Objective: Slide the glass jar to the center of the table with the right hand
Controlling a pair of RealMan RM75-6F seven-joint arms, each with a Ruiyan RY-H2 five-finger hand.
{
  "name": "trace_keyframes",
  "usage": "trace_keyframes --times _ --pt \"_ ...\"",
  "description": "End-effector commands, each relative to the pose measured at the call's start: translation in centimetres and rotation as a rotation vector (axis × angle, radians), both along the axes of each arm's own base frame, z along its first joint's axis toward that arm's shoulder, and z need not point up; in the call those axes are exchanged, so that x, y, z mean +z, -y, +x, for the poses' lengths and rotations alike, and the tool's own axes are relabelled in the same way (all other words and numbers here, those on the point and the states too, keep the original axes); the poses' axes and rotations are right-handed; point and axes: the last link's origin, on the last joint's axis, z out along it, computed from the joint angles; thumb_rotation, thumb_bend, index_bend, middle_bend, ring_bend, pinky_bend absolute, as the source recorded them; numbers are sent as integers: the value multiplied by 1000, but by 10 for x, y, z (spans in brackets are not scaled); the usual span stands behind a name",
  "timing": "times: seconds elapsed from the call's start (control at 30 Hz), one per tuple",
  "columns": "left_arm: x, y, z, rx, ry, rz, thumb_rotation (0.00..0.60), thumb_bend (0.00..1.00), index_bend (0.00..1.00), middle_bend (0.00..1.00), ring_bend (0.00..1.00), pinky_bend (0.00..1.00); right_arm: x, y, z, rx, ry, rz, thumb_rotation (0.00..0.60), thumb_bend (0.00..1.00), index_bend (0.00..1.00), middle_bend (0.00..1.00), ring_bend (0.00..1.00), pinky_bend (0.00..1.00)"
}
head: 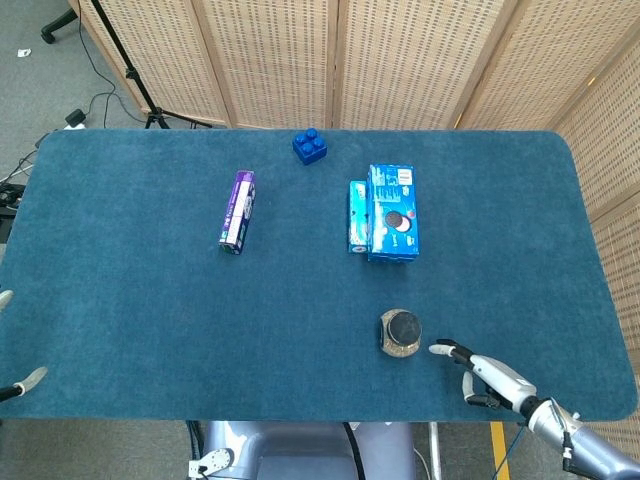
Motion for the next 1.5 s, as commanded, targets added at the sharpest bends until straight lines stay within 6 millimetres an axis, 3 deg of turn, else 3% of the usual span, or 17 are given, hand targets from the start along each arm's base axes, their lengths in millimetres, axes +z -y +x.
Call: trace_keyframes --times 0.03,0.37,0.83,1.1,1.5 --pt "0 0 0 0 2 1 600 1 0 0 0 0 -7 5 13 47 -4 0 600 1000 105 4 0 146" --pt "1 -1 -1 4 5 1 600 1 0 0 0 0 -27 18 43 252 -106 -53 600 1000 105 7 0 146" --pt "1 -4 -2 14 4 -2 600 1 0 0 0 0 -61 49 79 689 -361 -250 600 1000 143 34 0 146" --pt "2 -6 -3 24 11 -2 600 2 0 0 0 0 -84 54 110 702 -351 -263 600 1000 143 35 0 146" --pt "4 -11 -7 41 26 -7 600 2 0 0 0 0 -109 76 151 723 -382 -296 600 1000 143 35 0 146"
